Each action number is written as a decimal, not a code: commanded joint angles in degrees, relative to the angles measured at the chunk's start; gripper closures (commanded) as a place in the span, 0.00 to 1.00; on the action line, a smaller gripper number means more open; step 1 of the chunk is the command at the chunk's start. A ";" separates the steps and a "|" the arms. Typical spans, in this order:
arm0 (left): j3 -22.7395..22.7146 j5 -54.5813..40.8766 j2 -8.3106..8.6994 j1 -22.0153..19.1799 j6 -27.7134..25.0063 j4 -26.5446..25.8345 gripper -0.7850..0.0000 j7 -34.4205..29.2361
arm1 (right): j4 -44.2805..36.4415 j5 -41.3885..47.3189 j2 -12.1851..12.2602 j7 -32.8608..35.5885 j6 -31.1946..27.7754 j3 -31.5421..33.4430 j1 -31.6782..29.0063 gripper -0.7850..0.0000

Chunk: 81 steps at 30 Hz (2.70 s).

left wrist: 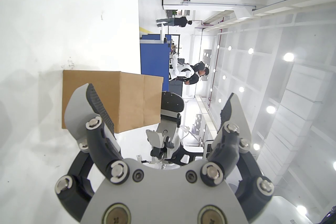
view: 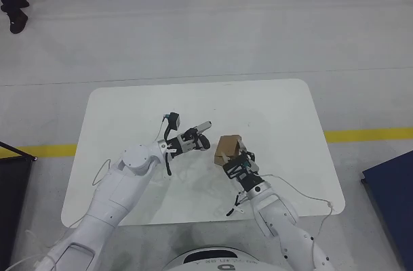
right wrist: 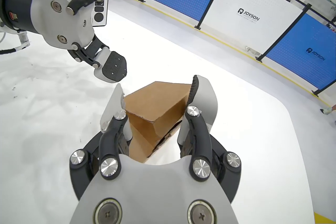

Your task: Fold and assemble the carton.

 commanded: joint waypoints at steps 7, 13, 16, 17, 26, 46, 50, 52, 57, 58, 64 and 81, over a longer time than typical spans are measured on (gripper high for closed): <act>0.00 0.00 0.00 0.00 0.00 0.00 0.00 0.00 | 0.23 11.17 -0.62 1.69 0.57 1.03 0.70 0.55; 0.00 0.00 0.00 0.00 0.00 0.00 0.00 0.00 | -0.50 19.33 -0.74 4.33 -0.68 3.07 0.59 0.60; 0.00 0.00 0.00 0.00 0.00 0.00 0.00 0.00 | -0.59 20.28 -0.80 5.08 -0.22 3.38 0.64 0.60; 0.00 0.00 0.00 0.00 0.00 0.00 0.00 0.00 | -0.61 20.32 -0.81 5.15 -0.16 3.36 0.66 0.59; 0.00 0.00 0.00 0.00 0.00 0.00 0.00 0.00 | -0.81 19.31 -0.88 6.07 -0.35 2.51 0.60 0.51; 0.00 0.00 0.00 0.00 0.00 0.00 0.00 0.00 | -0.46 22.42 -1.32 8.40 -1.94 0.75 2.17 0.51; 0.00 0.00 0.00 0.00 0.00 0.00 0.00 0.00 | -0.42 24.13 -1.41 8.97 -2.74 0.60 2.67 0.51; 0.00 0.00 0.00 0.00 0.00 0.00 0.00 0.00 | -0.50 24.81 -1.45 9.39 -3.01 0.53 2.89 0.53; 0.00 0.00 0.00 0.00 0.00 0.00 0.00 0.00 | -0.57 25.92 -1.54 10.27 -3.09 0.31 3.27 0.66; 0.00 0.00 0.00 0.00 0.00 0.00 0.00 0.00 | -0.57 26.33 -1.56 10.43 -3.05 0.37 3.36 0.71; 0.00 0.00 0.00 0.00 0.00 0.00 0.00 0.00 | -0.64 32.39 -1.70 12.78 -3.76 1.20 3.58 1.00; 0.00 0.00 0.00 0.00 0.00 0.00 0.00 0.00 | -2.17 75.35 -0.78 28.15 -14.26 12.33 2.51 1.00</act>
